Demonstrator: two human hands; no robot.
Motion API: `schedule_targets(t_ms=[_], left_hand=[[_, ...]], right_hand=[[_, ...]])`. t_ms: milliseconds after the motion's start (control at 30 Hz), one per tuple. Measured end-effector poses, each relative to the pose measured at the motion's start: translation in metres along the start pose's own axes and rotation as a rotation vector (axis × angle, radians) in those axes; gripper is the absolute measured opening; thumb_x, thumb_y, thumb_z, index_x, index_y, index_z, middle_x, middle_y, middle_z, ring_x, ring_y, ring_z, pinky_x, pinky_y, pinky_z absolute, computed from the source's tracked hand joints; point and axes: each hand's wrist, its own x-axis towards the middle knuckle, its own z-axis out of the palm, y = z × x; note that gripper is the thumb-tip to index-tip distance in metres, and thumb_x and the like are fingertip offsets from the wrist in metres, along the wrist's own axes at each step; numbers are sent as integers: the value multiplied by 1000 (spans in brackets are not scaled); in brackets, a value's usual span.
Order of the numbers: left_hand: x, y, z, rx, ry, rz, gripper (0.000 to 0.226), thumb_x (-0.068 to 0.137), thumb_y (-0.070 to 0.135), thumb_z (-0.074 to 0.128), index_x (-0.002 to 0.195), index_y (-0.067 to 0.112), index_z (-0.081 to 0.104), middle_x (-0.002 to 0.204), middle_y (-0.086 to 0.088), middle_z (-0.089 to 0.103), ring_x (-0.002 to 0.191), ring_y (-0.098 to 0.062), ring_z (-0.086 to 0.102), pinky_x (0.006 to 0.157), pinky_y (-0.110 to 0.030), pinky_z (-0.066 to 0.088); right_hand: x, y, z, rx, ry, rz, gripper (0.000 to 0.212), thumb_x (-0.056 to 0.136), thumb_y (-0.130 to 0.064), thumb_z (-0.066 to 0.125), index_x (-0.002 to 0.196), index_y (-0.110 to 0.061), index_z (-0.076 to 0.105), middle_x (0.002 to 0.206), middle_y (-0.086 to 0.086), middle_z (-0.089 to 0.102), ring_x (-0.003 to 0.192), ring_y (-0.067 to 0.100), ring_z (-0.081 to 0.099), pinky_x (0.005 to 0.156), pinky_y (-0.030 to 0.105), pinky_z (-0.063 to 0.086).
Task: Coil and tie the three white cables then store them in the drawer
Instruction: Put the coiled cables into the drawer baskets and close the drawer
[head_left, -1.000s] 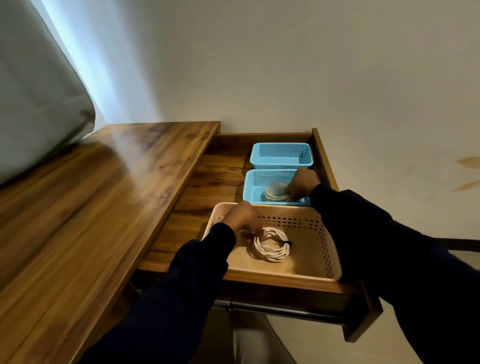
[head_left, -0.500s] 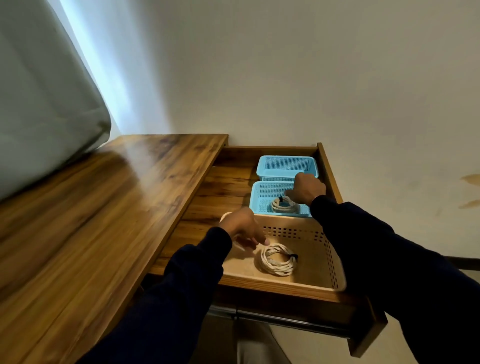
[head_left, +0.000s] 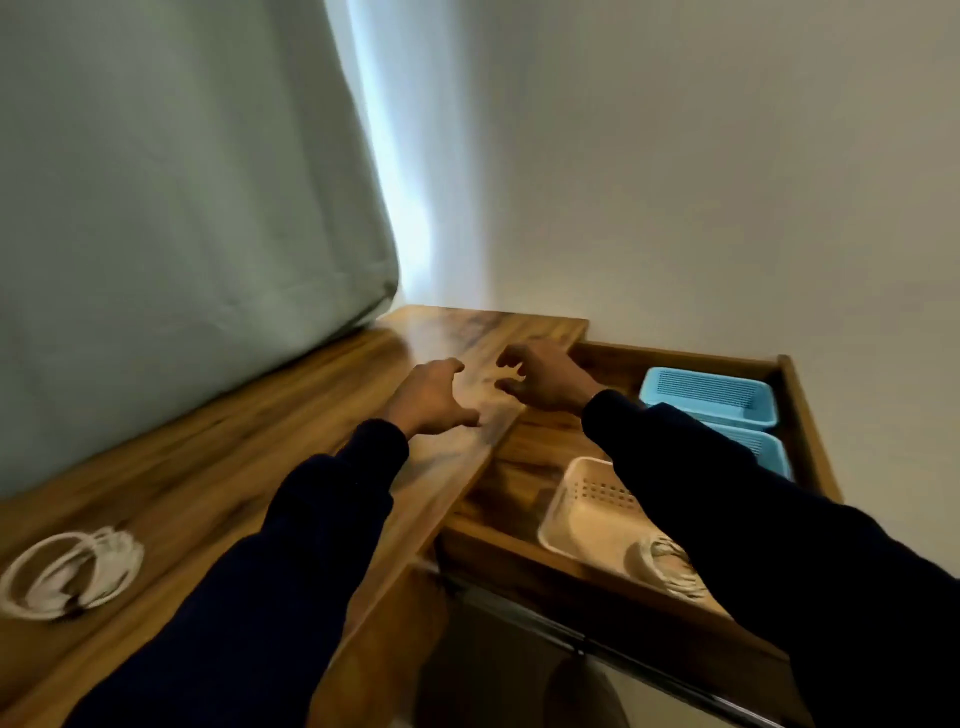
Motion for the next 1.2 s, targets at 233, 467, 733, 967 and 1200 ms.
schedule_targets(t_ms=[233,467,733,967,1200], left_hand=[[-82,-98,-77,150,94,-240,94,78,43,82,154,12,34,157,-10,38,142,-27,39,114,-37,35],[-188,-174,-113,148,170,-481,87,82,32,78,154,13,33,158,-11,36,142,-27,38,114,-34,34],[-289,-218,-115,116,225,-709,69,85,15,72,147,5,43,151,-16,46,137,-31,46,110,-33,39],[-319,-244,-102,139,262,-769,57,82,16,68,138,15,54,138,-10,58,121,-28,57,98,-32,48],[-304,-257,-91,117,268,-767,55,86,21,70,137,10,53,141,-13,55,125,-29,54,102,-34,45]], right_hand=[[33,-125,35,-9,-97,-310,40,90,-32,70,124,-12,67,122,7,69,106,27,65,90,34,49],[33,-239,86,12,-216,-527,41,89,-31,68,126,-15,66,120,6,70,106,26,67,89,34,50],[20,-330,141,154,-352,-588,38,96,-43,59,108,-9,70,106,12,72,96,30,65,75,32,44],[9,-372,170,277,-520,-296,42,91,-48,68,77,-8,64,75,4,59,71,18,53,53,26,37],[17,-365,181,813,-630,3,31,76,-25,87,75,-16,57,74,0,63,67,14,59,53,26,47]])
